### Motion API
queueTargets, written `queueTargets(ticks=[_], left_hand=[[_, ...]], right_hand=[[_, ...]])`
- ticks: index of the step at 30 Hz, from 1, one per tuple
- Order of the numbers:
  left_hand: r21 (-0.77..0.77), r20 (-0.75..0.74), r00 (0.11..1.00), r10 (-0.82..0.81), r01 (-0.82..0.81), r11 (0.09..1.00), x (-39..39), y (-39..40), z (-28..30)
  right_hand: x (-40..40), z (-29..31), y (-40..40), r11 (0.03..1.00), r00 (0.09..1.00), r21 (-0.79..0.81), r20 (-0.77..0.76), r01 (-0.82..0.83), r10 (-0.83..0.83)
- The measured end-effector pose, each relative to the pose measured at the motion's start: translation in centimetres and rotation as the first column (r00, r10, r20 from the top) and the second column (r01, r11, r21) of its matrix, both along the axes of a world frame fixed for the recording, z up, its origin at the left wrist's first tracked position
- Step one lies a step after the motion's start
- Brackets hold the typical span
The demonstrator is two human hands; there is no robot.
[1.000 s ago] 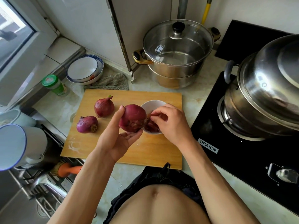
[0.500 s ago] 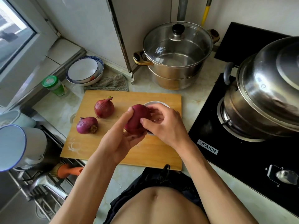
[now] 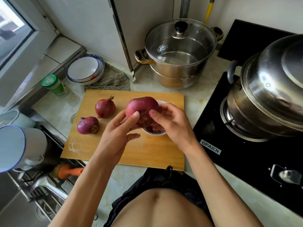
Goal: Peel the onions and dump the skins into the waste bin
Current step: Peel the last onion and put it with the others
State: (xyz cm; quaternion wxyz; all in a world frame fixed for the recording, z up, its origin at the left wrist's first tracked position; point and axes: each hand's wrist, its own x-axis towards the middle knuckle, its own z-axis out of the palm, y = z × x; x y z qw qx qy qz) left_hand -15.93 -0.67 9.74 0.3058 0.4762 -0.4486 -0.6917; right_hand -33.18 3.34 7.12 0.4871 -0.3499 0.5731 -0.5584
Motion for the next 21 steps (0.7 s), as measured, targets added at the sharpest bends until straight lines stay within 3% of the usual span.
queueTargets(ticks=[2, 4, 6, 9, 17, 21], left_hand=[[-0.008, 0.002, 0.998, 0.070, -0.070, 0.997, -0.29, -0.07, -0.04], [0.030, -0.014, 0.990, 0.140, -0.140, 0.990, -0.56, -0.20, -0.06], [0.068, -0.024, 0.984, 0.177, -0.175, 0.982, -0.70, -0.23, -0.17], [0.103, -0.034, 0.979, 0.200, -0.195, 0.975, -0.87, -0.20, -0.21], [0.142, 0.006, 0.974, 0.228, -0.226, 0.964, -0.89, -0.57, -0.30], [0.158, 0.021, 0.970, 0.242, -0.242, 0.957, -0.95, -0.72, -0.43]], right_hand=[[0.02, -0.15, -0.03, 1.000, 0.998, 0.000, -0.060, -0.018, 0.018], [0.11, -0.20, -0.13, 0.998, 0.960, -0.054, -0.279, -0.021, 0.005], [0.29, -0.06, -0.19, 0.987, 0.857, -0.151, -0.515, -0.048, -0.037], [0.59, 0.46, -0.25, 0.948, 0.725, -0.272, -0.685, -0.163, -0.072], [0.77, 0.02, -0.59, 0.886, 0.537, -0.348, -0.832, -0.307, -0.141], [0.95, -0.03, -0.73, 0.891, 0.536, -0.332, -0.835, -0.310, -0.125]])
